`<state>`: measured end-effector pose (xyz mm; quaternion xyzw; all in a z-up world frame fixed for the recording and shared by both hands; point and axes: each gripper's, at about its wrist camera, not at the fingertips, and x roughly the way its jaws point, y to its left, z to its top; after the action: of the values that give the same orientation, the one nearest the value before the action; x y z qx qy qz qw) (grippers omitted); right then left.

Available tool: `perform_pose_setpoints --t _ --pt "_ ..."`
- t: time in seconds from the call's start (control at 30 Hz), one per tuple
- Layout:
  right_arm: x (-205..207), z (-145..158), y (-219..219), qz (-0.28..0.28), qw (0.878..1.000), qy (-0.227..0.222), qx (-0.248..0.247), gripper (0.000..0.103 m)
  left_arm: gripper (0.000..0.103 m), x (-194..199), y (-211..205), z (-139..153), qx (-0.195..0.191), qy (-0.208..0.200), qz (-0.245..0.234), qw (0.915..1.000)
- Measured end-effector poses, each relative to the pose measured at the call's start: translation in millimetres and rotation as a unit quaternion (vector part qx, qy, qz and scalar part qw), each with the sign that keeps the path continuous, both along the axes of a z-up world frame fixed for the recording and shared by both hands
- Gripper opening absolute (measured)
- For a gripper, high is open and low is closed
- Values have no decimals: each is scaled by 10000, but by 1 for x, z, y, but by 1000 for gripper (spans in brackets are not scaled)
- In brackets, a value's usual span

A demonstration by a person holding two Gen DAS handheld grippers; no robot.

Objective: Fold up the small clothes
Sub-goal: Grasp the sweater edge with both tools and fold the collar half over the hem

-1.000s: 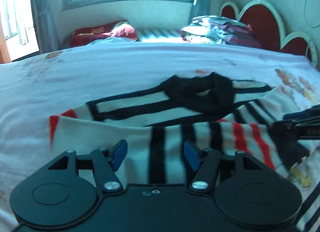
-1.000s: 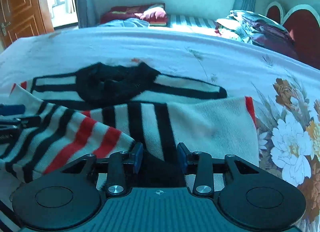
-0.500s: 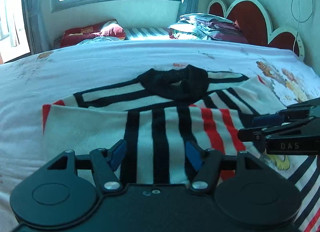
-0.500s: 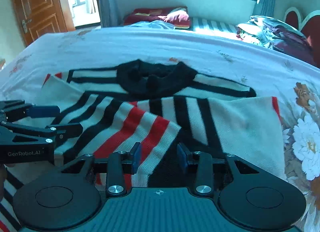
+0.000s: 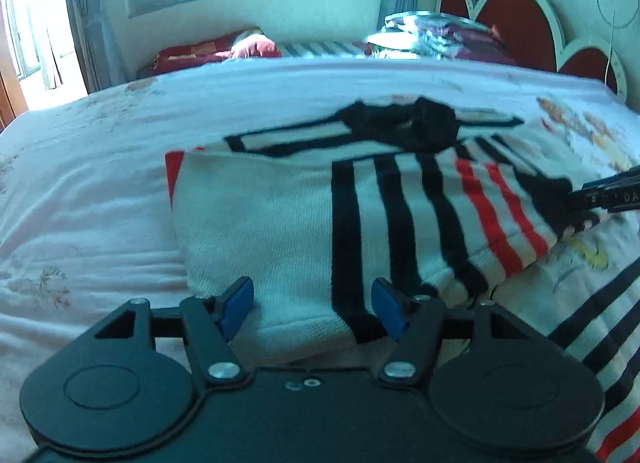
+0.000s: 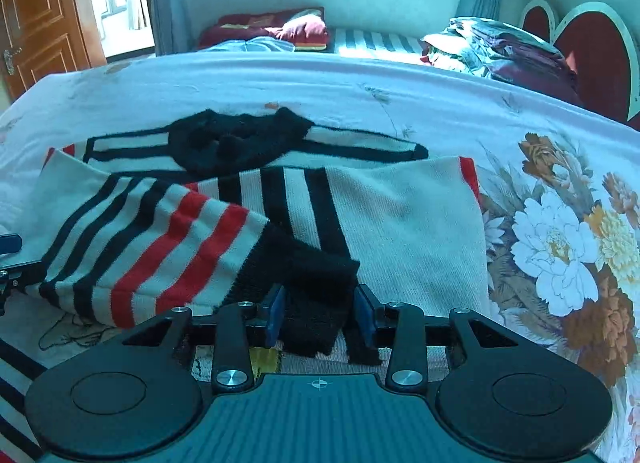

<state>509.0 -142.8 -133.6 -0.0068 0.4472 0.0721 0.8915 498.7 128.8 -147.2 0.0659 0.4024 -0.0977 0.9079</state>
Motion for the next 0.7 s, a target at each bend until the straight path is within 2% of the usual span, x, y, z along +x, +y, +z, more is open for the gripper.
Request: perform_pose_setpoints --t 0.03,0.1,0.2,0.47,0.53,0.6,0.63,0.67,0.7 --pt "3 -11 0 -12 9997 234 -106 39 67 -2 3 -4 -16 -51 -53 10000" --pt "4 -15 -3 -46 9998 202 18 39 67 -1 6 -4 -81 -64 -54 9999" --pt "8 -13 -1 16 9996 277 -62 39 68 1 2 -5 5 -77 2 10000" --pt "3 -8 -5 66 9998 184 -11 39 69 3 -7 -2 221 1 175 9996" --pt "-11 5 -6 100 9999 -66 41 39 69 1 -11 2 341 37 229 9992" --pt "-25 13 -8 209 9995 -173 133 39 73 -6 -15 8 447 4 292 9986" --pt "-31 14 -9 246 9995 -185 113 39 81 -10 -17 11 505 -45 311 9982" --pt "-38 15 -11 270 9994 -205 90 39 85 -15 -20 13 584 -84 326 9977" --pt "-45 16 -15 286 9993 -212 105 39 85 -19 -23 14 645 -106 350 9972"
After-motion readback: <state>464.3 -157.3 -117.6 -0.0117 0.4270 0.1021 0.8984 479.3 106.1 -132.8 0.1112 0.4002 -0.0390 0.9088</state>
